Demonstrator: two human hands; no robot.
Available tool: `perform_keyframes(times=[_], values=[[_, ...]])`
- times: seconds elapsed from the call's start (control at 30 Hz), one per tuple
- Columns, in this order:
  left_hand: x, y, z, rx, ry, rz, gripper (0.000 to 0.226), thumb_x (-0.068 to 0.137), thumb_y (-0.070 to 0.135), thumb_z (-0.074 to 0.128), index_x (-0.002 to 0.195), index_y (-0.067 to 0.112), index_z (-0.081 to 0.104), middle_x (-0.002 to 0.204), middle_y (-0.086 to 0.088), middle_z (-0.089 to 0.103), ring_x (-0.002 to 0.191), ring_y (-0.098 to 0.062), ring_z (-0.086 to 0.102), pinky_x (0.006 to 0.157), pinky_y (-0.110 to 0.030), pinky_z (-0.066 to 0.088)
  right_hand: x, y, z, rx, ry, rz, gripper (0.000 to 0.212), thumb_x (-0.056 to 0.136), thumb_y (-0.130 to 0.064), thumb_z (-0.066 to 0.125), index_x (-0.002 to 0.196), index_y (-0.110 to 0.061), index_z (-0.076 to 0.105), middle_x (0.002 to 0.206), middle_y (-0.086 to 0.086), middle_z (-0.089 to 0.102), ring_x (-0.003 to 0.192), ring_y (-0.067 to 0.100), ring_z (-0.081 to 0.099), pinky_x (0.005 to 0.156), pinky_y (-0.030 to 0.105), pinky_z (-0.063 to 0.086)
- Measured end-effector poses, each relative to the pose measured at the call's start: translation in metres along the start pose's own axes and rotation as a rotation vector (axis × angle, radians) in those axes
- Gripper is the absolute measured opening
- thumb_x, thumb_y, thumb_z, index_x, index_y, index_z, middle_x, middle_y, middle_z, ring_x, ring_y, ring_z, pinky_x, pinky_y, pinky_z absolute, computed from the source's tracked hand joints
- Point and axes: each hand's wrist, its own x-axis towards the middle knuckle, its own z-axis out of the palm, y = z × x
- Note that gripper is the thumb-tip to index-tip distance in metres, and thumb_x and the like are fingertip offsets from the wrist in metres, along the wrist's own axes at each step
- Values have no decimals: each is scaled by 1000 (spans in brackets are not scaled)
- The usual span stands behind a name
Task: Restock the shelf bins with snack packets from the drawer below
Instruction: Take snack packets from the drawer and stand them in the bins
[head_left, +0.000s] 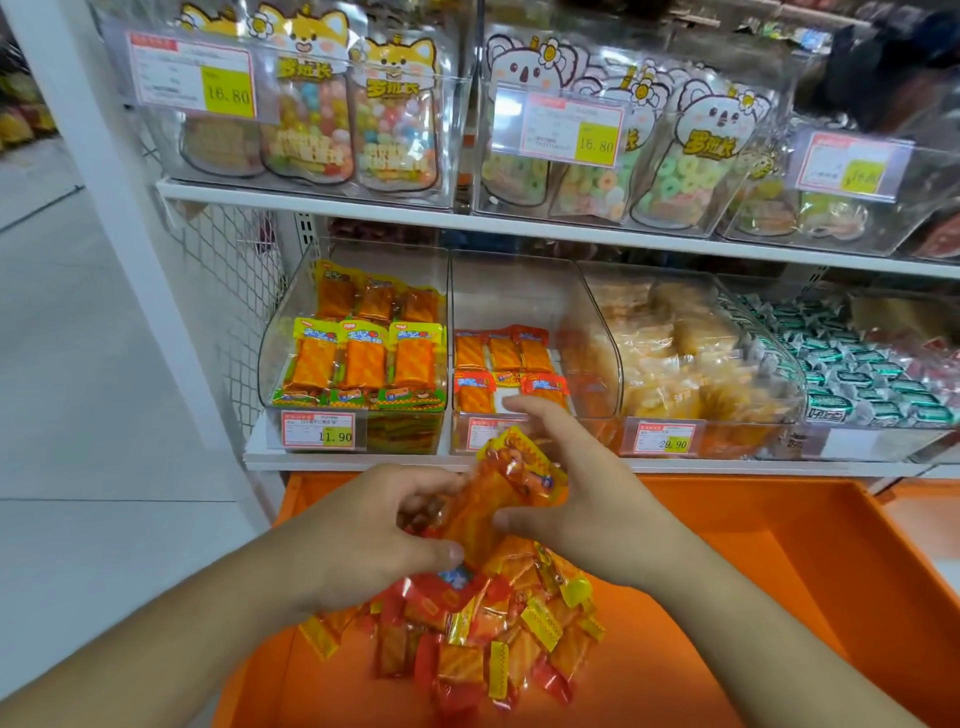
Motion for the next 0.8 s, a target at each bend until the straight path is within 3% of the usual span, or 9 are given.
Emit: perform_keyframes(times=[0.03,0.1,0.17,0.27,0.37,0.5,0.63,0.7,0.8], values=[[1,1,-3,3,-2,-7,54,82,19,87,129,40,68,116,27,73,111,11,64,104,-25,49,1,1,-2,26,-41,-23,69,81,-27,90,135,-48,52,123,-28,60,113,-13,57,89,15,49],[1,2,-11,-34,44,-15,53,75,24,91,122,38,73,112,18,77,110,2,69,103,-36,55,3,3,-1,179,-38,-38,30,88,-24,84,113,-27,68,104,-6,74,97,12,72,87,42,60],[1,4,-19,-89,128,-14,52,65,36,91,115,38,76,108,9,78,107,-11,73,98,-47,58,2,4,2,372,11,16,14,91,-21,81,97,-15,70,92,10,76,87,32,75,85,57,60],[4,4,-21,-417,256,16,47,63,23,94,107,20,79,104,-13,79,100,-35,75,94,-57,58,1,4,4,627,-39,101,20,87,-9,82,98,-7,66,79,14,75,68,33,72,69,46,60],[4,8,-10,-651,320,32,38,70,12,88,107,8,79,107,-20,77,97,-36,76,86,-48,62,-1,-3,11,642,-172,96,22,85,0,81,100,-10,67,80,9,76,74,25,73,68,31,57],[3,12,1,-764,267,41,28,84,21,75,110,11,80,112,-17,77,102,-32,75,88,-44,59,-4,-3,30,633,-124,71,29,85,-4,82,103,5,61,85,25,72,82,30,71,83,44,56],[-1,13,1,-557,147,99,36,88,15,79,121,27,74,120,-6,76,115,-23,71,102,-45,52,-6,-8,31,761,14,113,20,87,-2,79,97,5,63,82,16,77,78,26,74,68,30,56],[-1,11,2,-383,187,87,36,90,14,76,119,36,74,116,4,78,112,-13,72,104,-42,53,-7,-9,30,753,35,128,18,89,-2,76,82,-7,60,63,0,68,60,13,64,57,19,47],[-1,9,6,-296,253,52,31,92,20,76,114,41,75,109,10,79,105,-9,73,103,-46,54,-5,-9,32,633,37,117,29,92,-8,77,77,-14,52,53,-10,50,48,7,42,50,20,34]])
